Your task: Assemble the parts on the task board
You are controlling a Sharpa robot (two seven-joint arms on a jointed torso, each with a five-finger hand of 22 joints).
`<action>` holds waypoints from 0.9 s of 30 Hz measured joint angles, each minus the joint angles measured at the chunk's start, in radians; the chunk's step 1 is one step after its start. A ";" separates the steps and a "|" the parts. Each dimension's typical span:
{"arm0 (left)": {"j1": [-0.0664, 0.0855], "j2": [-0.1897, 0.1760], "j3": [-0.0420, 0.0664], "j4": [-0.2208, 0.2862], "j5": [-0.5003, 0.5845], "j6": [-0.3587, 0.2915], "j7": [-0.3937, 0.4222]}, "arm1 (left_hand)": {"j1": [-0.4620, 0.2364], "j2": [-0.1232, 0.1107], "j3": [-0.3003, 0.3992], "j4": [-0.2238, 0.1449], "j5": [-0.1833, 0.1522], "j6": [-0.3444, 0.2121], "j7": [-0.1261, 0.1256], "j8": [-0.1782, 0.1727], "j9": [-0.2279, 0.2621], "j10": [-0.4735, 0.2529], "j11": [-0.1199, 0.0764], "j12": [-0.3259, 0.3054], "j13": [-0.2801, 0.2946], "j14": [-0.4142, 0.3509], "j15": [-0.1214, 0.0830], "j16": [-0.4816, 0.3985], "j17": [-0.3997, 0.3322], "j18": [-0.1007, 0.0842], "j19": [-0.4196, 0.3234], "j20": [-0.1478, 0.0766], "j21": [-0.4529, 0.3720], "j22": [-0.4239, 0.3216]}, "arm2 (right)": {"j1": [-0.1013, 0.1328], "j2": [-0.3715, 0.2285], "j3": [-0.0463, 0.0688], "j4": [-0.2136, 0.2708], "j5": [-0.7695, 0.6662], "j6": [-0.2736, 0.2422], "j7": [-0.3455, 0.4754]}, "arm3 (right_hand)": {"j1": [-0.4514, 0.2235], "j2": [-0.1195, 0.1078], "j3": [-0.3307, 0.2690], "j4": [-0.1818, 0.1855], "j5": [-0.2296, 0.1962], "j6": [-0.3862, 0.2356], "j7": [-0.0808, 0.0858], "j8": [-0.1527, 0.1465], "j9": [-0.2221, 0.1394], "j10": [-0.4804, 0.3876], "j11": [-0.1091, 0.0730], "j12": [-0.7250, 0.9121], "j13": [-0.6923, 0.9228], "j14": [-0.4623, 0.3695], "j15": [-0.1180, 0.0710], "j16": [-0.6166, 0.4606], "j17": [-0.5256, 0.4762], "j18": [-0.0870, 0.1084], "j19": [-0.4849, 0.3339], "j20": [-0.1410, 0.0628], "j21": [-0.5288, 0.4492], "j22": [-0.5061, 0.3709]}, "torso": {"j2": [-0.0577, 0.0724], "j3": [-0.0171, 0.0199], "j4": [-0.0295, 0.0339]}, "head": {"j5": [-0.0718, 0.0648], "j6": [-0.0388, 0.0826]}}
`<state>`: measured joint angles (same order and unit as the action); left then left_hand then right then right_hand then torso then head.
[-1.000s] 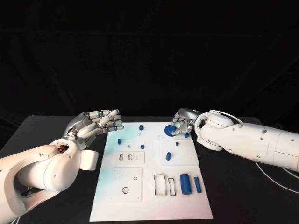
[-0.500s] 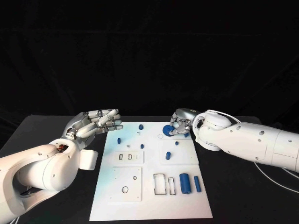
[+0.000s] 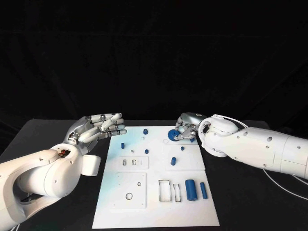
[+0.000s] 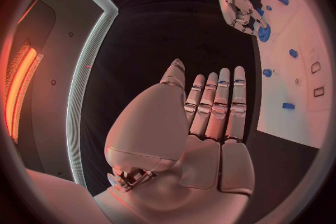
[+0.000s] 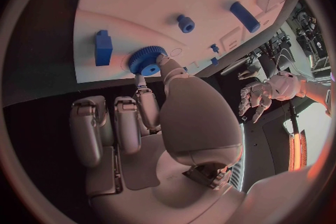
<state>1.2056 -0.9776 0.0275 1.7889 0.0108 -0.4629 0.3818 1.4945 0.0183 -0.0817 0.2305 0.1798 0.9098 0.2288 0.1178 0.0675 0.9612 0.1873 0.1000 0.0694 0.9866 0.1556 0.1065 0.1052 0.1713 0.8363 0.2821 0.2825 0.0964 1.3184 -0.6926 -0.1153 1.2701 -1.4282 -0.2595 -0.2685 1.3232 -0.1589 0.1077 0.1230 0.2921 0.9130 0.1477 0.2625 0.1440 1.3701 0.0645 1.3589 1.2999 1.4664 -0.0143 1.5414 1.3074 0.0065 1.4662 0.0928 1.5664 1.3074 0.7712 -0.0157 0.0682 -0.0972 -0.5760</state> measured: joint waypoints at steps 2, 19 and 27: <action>0.000 0.000 0.000 -0.001 0.000 0.000 0.000 | 0.000 0.000 0.000 0.000 0.000 0.000 0.000 0.000 0.000 0.000 0.000 0.000 0.000 0.000 0.000 -0.003 0.000 0.000 0.000 0.000 0.000 -0.001 | 0.000 0.000 0.000 0.001 -0.002 -0.002 0.000 | -0.001 -0.001 -0.003 0.003 0.000 0.000 0.000 0.000 0.000 0.000 0.000 0.000 0.000 0.000 0.000 0.000 0.000 0.000 -0.001 0.006 0.000 0.000 | 0.000 0.0004 0.0000 | 0.000 0.000; 0.000 0.000 0.000 -0.001 0.000 0.000 -0.003 | 0.000 0.000 0.000 0.000 0.000 0.000 0.000 0.000 0.000 0.000 0.000 0.000 0.000 0.000 0.000 -0.003 0.000 0.000 0.000 0.000 0.000 0.000 | -0.001 0.007 0.000 -0.002 -0.007 -0.009 -0.003 | -0.018 -0.002 0.001 0.026 0.016 0.004 -0.004 0.012 0.001 -0.003 0.003 -0.003 0.008 0.000 0.000 0.004 0.000 0.000 0.000 0.007 0.000 0.001 | 0.001 0.0007 -0.0009 | 0.001 0.001; 0.000 0.000 0.000 -0.001 0.000 0.001 -0.004 | 0.000 0.000 0.000 0.000 0.000 0.000 0.000 0.000 0.000 0.000 0.000 0.000 0.000 0.000 0.000 -0.003 0.000 0.000 0.000 0.000 0.000 0.000 | -0.002 0.015 0.000 -0.004 -0.023 -0.018 -0.014 | 0.001 0.027 0.022 0.027 0.009 0.070 -0.026 0.042 0.013 0.037 -0.026 0.037 0.009 -0.001 -0.001 0.010 0.001 0.000 0.000 0.007 0.000 0.001 | 0.001 0.0008 -0.0009 | 0.001 -0.001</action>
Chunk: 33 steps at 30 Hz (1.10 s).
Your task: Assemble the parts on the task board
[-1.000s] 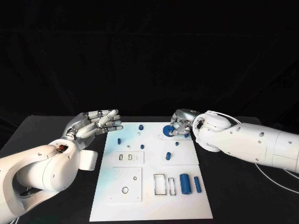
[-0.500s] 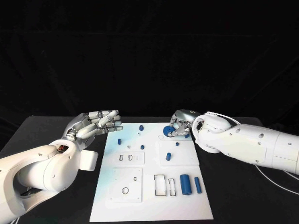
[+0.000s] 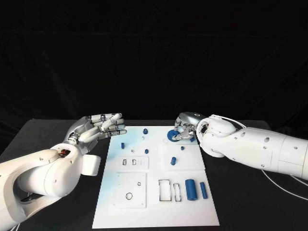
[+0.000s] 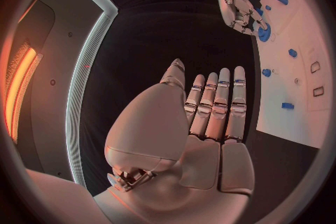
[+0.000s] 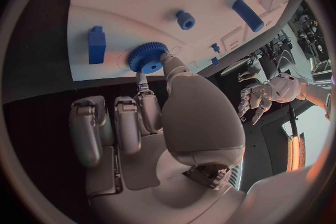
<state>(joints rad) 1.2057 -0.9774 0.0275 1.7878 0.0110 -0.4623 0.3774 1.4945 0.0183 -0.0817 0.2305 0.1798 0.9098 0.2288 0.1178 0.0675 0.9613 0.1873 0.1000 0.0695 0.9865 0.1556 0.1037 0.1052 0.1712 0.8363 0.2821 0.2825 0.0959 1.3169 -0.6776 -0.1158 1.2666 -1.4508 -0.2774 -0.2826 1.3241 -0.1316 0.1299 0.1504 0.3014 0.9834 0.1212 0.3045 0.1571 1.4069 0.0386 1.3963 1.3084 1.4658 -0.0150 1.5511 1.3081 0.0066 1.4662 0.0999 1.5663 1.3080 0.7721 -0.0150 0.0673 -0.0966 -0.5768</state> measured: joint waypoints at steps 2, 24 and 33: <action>0.000 0.000 0.000 0.000 0.000 0.000 -0.001 | 0.000 0.000 0.000 0.000 0.000 0.000 0.000 0.000 0.000 0.000 0.000 0.000 0.000 0.000 0.000 0.000 0.000 0.000 0.000 0.000 0.000 0.000 | 0.000 0.002 0.000 0.002 -0.008 -0.003 -0.004 | 0.003 0.003 0.008 -0.002 -0.001 0.016 -0.006 0.002 0.001 0.012 -0.004 0.006 0.000 0.000 -0.009 0.004 0.000 0.000 0.000 -0.008 0.000 0.000 | 0.000 0.0000 0.0000 | 0.000 0.000; 0.000 -0.001 0.000 -0.003 0.000 0.001 -0.006 | 0.004 0.004 0.000 0.000 0.000 0.000 0.000 0.000 0.000 0.000 0.000 0.000 0.000 0.000 0.000 0.000 0.000 0.000 0.004 -0.004 0.000 0.000 | -0.005 0.008 0.002 0.132 -0.113 -0.109 -0.013 | 0.031 0.024 0.068 -0.023 -0.044 0.025 0.000 0.004 0.000 0.028 -0.021 0.016 0.000 -0.001 -0.023 0.004 0.000 0.000 -0.003 -0.026 0.000 0.000 | 0.000 0.0008 0.0010 | 0.011 0.006; 0.000 0.002 0.000 -0.004 0.000 0.002 -0.007 | 0.004 0.004 0.000 0.000 0.000 0.000 0.000 0.000 0.000 0.000 0.000 0.000 0.000 0.000 0.000 0.000 0.000 0.000 0.004 -0.004 0.000 -0.001 | -0.004 0.091 0.002 0.130 -0.202 -0.148 -0.014 | 0.032 0.023 0.071 -0.021 -0.044 0.028 0.003 -0.005 0.000 0.028 -0.021 0.016 0.000 -0.001 -0.023 0.004 0.000 0.000 -0.003 -0.026 0.000 0.000 | 0.000 0.0005 0.0009 | 0.019 0.005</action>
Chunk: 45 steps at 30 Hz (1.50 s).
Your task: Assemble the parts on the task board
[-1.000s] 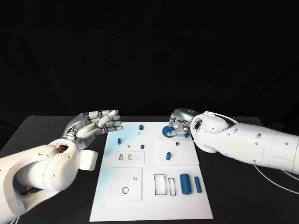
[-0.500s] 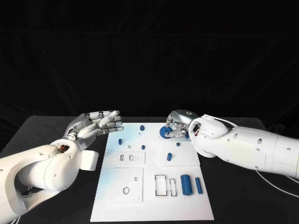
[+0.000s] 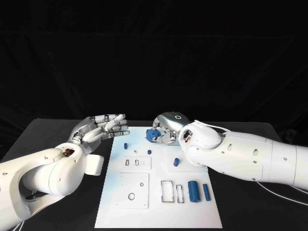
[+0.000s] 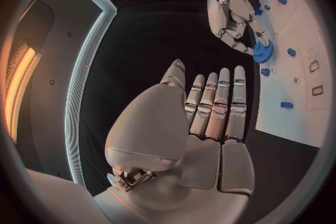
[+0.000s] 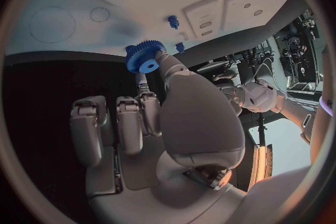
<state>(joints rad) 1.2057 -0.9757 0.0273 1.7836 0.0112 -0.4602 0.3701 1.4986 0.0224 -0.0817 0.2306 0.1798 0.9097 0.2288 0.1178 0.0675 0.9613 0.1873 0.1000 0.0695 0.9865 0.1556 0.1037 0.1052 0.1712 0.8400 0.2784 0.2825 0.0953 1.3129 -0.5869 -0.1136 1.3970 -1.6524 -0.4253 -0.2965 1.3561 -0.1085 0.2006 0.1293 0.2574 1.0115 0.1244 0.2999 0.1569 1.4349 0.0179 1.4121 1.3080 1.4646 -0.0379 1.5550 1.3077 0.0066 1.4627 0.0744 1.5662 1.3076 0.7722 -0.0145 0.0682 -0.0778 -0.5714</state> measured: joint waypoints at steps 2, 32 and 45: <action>0.000 0.000 0.000 0.000 0.000 0.000 0.000 | 0.000 0.000 0.000 0.000 0.000 0.000 0.000 0.000 0.000 0.000 0.000 0.000 0.000 0.000 0.000 0.000 0.000 0.000 0.000 0.000 0.000 0.000 | -0.001 0.018 0.000 -0.013 -0.012 -0.005 0.000 | 0.000 0.000 0.000 0.000 0.000 0.000 0.000 -0.001 0.000 0.000 0.000 0.000 0.000 0.000 0.000 0.000 0.000 0.000 0.003 -0.003 0.000 0.000 | 0.000 -0.0002 0.0000 | 0.001 -0.001; 0.000 0.009 0.000 -0.001 0.000 0.002 -0.002 | 0.000 0.000 0.000 0.000 0.000 0.000 0.000 -0.004 0.000 0.000 0.000 -0.004 0.000 0.000 0.000 0.000 0.000 0.000 0.000 0.000 0.000 0.000 | -0.038 0.141 -0.005 -0.165 -0.056 -0.001 0.002 | -0.018 -0.018 0.009 0.010 0.000 0.000 0.000 -0.011 0.000 0.000 0.000 -0.005 0.000 0.000 0.000 0.000 0.000 0.000 0.004 -0.003 0.000 0.000 | 0.000 -0.0002 -0.0009 | 0.018 -0.010; 0.000 0.008 0.000 -0.001 0.000 0.003 -0.003 | 0.000 0.000 0.000 0.000 0.000 0.000 0.000 -0.004 0.000 0.000 0.000 -0.004 0.000 0.000 0.000 0.000 0.000 0.000 0.000 0.000 0.000 -0.001 | -0.043 0.147 -0.008 -0.180 -0.054 0.009 -0.001 | -0.114 -0.065 -0.056 0.087 -0.051 -0.073 0.027 -0.111 -0.010 -0.043 0.043 -0.038 0.000 0.003 0.026 0.000 0.000 0.000 0.004 0.022 0.000 0.000 | 0.000 0.0009 -0.0020 | 0.018 -0.007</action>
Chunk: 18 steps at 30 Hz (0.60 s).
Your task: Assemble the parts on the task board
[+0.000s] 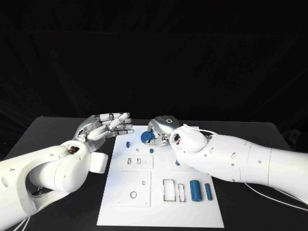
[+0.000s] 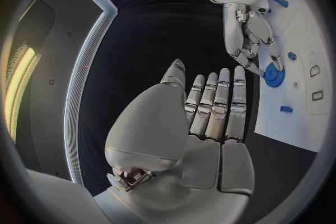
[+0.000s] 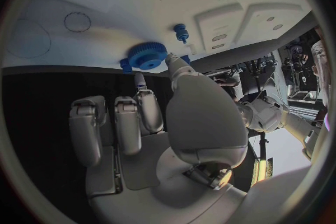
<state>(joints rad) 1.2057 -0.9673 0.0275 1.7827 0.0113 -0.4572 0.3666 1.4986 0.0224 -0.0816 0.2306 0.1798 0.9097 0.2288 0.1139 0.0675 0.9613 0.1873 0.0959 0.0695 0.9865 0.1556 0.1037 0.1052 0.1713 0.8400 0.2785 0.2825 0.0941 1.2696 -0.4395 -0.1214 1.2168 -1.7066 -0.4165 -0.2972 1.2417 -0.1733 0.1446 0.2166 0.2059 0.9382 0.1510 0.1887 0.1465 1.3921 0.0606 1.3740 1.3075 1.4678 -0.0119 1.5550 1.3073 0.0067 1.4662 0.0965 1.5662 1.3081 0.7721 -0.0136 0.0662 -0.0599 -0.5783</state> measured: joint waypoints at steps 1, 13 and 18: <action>0.000 0.000 0.000 0.000 0.000 0.000 0.000 | 0.000 0.000 0.000 0.000 0.000 0.000 0.000 0.000 0.000 0.000 0.000 0.000 0.000 0.000 0.000 0.000 0.000 0.000 0.000 0.000 0.000 0.000 | 0.000 0.001 0.000 0.000 0.001 0.001 0.000 | -0.011 0.002 -0.023 0.019 0.001 -0.003 0.003 -0.008 -0.003 0.000 0.000 -0.003 0.000 -0.003 0.003 0.000 0.000 0.000 0.000 0.000 0.000 0.000 | 0.000 -0.0001 0.0000 | 0.000 0.000; 0.000 -0.001 0.000 0.000 0.000 0.000 -0.003 | 0.000 0.000 0.000 0.000 0.000 0.000 0.000 0.000 0.000 0.000 0.000 0.000 -0.001 0.000 0.000 -0.005 0.000 0.000 0.000 0.000 0.000 0.000 | 0.000 -0.009 0.000 0.000 0.029 0.030 0.004 | -0.083 0.051 -0.106 0.075 0.125 0.015 -0.002 -0.024 -0.005 0.007 0.007 0.002 0.000 0.000 0.007 0.000 0.001 0.000 0.000 0.007 0.000 0.000 | 0.000 -0.0008 0.0006 | -0.001 0.001; 0.000 -0.001 0.000 -0.001 0.000 0.000 -0.004 | 0.000 0.000 0.000 0.000 0.000 0.000 0.000 0.000 0.000 0.000 0.000 0.000 -0.001 0.000 0.000 -0.006 0.000 0.000 0.000 0.000 0.000 0.000 | 0.000 -0.023 0.000 0.006 0.045 0.038 0.005 | -0.096 0.064 -0.106 0.075 0.146 0.018 -0.003 -0.029 -0.006 0.007 0.007 0.006 0.000 0.000 0.007 0.000 0.001 0.000 0.000 0.007 0.000 0.000 | 0.000 -0.0006 0.0006 | -0.001 0.002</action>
<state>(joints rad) 1.2057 -0.9685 0.0274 1.7820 0.0114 -0.4567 0.3627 1.4986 0.0224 -0.0816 0.2306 0.1798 0.9097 0.2288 0.1140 0.0675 0.9612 0.1873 0.0960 0.0687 0.9865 0.1556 0.0977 0.1052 0.1711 0.8399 0.2785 0.2825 0.0943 1.2699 -0.4621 -0.1214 1.2226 -1.6616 -0.3781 -0.2921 1.1462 -0.1095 0.0386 0.2911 0.3524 0.9559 0.1482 0.1599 0.1405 1.3987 0.0680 1.3802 1.3074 1.4681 -0.0053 1.5550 1.3081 0.0067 1.4663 0.1036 1.5662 1.3079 0.7720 -0.0142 0.0667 -0.0606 -0.5765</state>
